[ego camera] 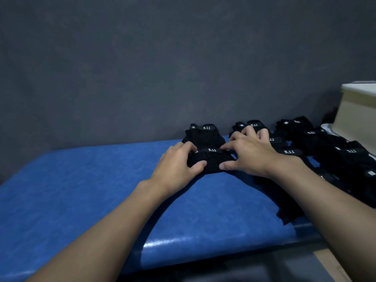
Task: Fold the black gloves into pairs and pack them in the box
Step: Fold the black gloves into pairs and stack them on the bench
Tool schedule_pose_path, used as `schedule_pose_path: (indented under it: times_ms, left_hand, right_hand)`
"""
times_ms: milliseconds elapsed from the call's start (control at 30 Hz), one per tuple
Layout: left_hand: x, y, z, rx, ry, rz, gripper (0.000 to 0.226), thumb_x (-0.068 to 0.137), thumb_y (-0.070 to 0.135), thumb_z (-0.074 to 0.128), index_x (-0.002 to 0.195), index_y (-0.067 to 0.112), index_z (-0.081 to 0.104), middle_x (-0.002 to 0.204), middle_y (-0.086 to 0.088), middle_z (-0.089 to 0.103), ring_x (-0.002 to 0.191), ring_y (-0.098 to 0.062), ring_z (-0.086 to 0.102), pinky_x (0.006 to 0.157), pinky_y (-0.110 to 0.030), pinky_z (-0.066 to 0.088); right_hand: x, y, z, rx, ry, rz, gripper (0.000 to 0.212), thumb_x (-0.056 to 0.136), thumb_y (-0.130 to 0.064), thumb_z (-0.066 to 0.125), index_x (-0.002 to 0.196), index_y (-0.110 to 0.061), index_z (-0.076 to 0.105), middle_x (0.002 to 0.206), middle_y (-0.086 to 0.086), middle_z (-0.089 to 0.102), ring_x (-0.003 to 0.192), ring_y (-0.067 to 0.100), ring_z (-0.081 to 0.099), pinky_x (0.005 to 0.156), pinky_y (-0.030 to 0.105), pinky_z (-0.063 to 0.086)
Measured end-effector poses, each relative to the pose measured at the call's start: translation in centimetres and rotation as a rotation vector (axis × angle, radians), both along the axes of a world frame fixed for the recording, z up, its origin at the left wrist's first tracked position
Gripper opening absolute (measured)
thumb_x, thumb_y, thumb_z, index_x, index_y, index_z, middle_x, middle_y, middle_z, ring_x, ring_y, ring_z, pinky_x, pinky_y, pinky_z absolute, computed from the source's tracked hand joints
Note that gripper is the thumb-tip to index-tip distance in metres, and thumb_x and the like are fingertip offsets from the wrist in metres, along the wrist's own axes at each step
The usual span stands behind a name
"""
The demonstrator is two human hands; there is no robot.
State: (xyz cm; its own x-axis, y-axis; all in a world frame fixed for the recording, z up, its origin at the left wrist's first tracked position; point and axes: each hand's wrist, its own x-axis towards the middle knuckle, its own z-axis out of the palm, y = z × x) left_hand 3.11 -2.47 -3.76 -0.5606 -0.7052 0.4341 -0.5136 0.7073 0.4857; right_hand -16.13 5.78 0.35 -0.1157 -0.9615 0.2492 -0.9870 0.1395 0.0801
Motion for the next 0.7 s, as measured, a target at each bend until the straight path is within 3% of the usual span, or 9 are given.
schedule_pose_path:
  times_ms: [167,700]
  left_hand:
    - [-0.1,0.1,0.1,0.033,-0.006,0.020,0.033,0.085,0.044,0.069,0.109,0.023,0.061,0.101,0.007,0.055,0.099,-0.018,0.055,0.091,-0.042,0.047]
    - [0.1,1.3,0.9,0.026,0.072,0.038,0.038,0.087,0.043,0.067,0.118,0.025,0.054,0.110,0.009,0.048,0.102,-0.014,0.055,0.090,-0.039,0.050]
  right_hand:
    - [-0.1,0.1,-0.1,-0.009,0.023,0.001,0.064,0.078,-0.074,0.054,0.134,-0.043,0.052,0.122,-0.010,0.046,0.118,0.017,0.027,0.097,0.041,0.021]
    - [-0.3,1.1,0.2,-0.127,-0.106,0.039,0.062,0.075,-0.066,0.066,0.130,-0.040,0.053,0.124,-0.015,0.047,0.119,0.012,0.028,0.097,0.037,0.021]
